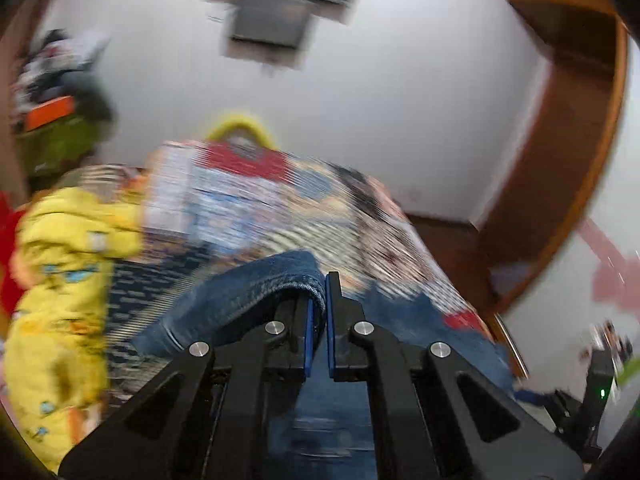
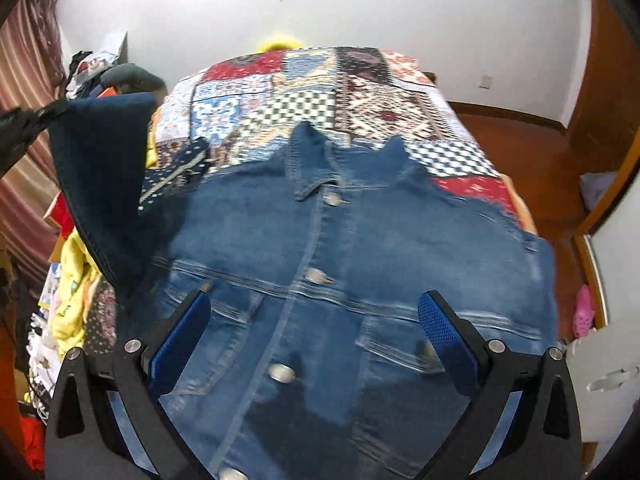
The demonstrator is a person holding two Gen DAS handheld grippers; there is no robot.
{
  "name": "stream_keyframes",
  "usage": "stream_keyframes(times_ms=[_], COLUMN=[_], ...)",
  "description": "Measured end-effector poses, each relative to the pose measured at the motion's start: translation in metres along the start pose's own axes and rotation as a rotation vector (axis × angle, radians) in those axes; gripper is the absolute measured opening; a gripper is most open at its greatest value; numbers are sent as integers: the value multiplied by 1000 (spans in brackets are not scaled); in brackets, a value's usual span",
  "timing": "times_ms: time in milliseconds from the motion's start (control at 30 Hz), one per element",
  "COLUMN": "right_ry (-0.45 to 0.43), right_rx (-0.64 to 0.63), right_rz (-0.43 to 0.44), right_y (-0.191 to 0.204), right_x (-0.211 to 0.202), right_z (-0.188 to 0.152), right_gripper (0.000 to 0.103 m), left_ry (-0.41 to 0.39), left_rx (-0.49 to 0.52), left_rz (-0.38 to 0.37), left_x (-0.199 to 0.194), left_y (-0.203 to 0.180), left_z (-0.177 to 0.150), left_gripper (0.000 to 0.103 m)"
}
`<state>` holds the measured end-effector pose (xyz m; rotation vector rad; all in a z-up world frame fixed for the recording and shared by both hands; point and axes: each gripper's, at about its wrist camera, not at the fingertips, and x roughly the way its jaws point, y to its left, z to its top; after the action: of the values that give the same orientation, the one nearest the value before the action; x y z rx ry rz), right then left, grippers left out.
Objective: Fold large clothes
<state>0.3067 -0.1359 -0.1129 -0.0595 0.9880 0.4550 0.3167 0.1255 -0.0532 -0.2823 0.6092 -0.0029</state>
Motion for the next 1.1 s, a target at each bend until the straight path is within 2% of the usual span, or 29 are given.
stream_keyframes(times_ms=[133, 267, 333, 433, 533, 600, 733, 767, 900, 967, 1100], right_ry=[7, 21, 25, 34, 45, 49, 52, 51, 43, 39, 24], right_rx=[50, 85, 96, 104, 103, 103, 93, 82, 15, -33, -153], right_rz=[-15, -42, -52, -66, -76, -75, -56, -50, -37, -31, -20], right_y=[-30, -53, -60, -70, -74, -74, -65, -61, -37, -18, 25], right_x=[-5, -10, -15, -18, -18, -18, -15, -15, -9, -3, 14], right_z=[-12, -24, -30, -37, -40, -41, -37, -35, -27, -21, -8], right_gripper=[103, 103, 103, 103, 103, 103, 103, 103, 103, 103, 103], left_ry=[188, 393, 460, 532, 579, 601, 611, 601, 528, 491, 425], left_rx=[59, 79, 106, 170, 209, 202, 147, 137, 82, 65, 43], left_rz=[-113, -177, -185, -157, -141, -153, -193, -187, -153, -106, 27], left_x=[55, 104, 120, 129, 130, 125, 98, 91, 57, 49, 29], left_y=[-59, -89, -100, -114, -117, -113, -90, -83, -34, -12, 39], left_z=[-42, -97, -122, -152, -167, -171, -172, -170, -154, -147, -138], left_gripper=[4, 4, 4, 4, 6, 11, 42, 46, 48, 55, 56])
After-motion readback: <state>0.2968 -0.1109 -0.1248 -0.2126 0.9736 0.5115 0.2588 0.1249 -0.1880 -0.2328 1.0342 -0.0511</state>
